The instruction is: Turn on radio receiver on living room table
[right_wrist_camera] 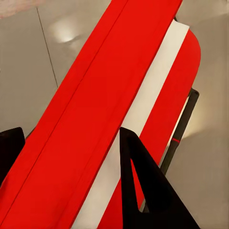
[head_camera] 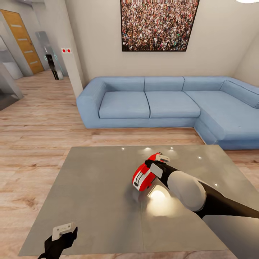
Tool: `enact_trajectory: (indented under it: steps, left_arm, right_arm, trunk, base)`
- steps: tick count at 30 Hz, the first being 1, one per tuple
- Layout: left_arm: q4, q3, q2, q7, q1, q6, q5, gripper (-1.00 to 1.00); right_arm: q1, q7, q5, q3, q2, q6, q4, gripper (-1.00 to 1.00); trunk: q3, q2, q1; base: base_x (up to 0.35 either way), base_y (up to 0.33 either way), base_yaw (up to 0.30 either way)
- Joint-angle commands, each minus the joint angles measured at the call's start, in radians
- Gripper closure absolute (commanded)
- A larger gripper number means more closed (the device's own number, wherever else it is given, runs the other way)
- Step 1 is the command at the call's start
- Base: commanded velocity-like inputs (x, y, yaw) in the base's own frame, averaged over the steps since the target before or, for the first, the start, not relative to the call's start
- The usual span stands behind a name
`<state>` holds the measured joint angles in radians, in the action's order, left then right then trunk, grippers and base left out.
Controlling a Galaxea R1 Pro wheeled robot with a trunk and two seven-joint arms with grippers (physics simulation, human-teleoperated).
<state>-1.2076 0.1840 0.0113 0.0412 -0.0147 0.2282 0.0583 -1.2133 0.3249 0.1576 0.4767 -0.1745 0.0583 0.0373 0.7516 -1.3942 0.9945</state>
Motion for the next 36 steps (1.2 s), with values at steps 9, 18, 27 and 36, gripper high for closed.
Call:
enact_trajectory:
  steps: [9, 18, 27, 36]
  left_arm:
    - [0.000, 0.000, 0.001, 0.000, 0.000, 0.000, 0.000, -1.00]
    - [0.002, 0.000, 0.000, 0.000, 0.000, -0.001, -0.001, -1.00]
    - [0.002, 0.000, 0.000, 0.001, 0.000, -0.001, -0.003, -1.00]
    - [0.002, 0.000, -0.001, 0.000, 0.000, -0.001, -0.002, -1.00]
  right_arm:
    - [0.000, 0.000, 0.002, -0.003, 0.000, 0.000, 0.000, 1.00]
    - [0.000, 0.000, 0.002, -0.003, 0.000, 0.000, 0.000, 1.00]
    - [0.000, 0.000, 0.002, -0.003, 0.000, 0.000, 0.000, 1.00]
    - [0.000, 0.000, 0.004, -0.004, 0.000, 0.000, -0.002, 1.00]
  trunk:
    - [-0.028, 0.063, -0.035]
    - [-0.057, 0.126, -0.069]
    - [-0.085, 0.189, -0.104]
    - [-0.113, 0.252, -0.138]
  base:
    - [0.000, 0.000, 0.000]
    - [0.000, 0.000, 0.000]
    - [0.000, 0.000, 0.000]
    - [0.000, 0.000, 0.000]
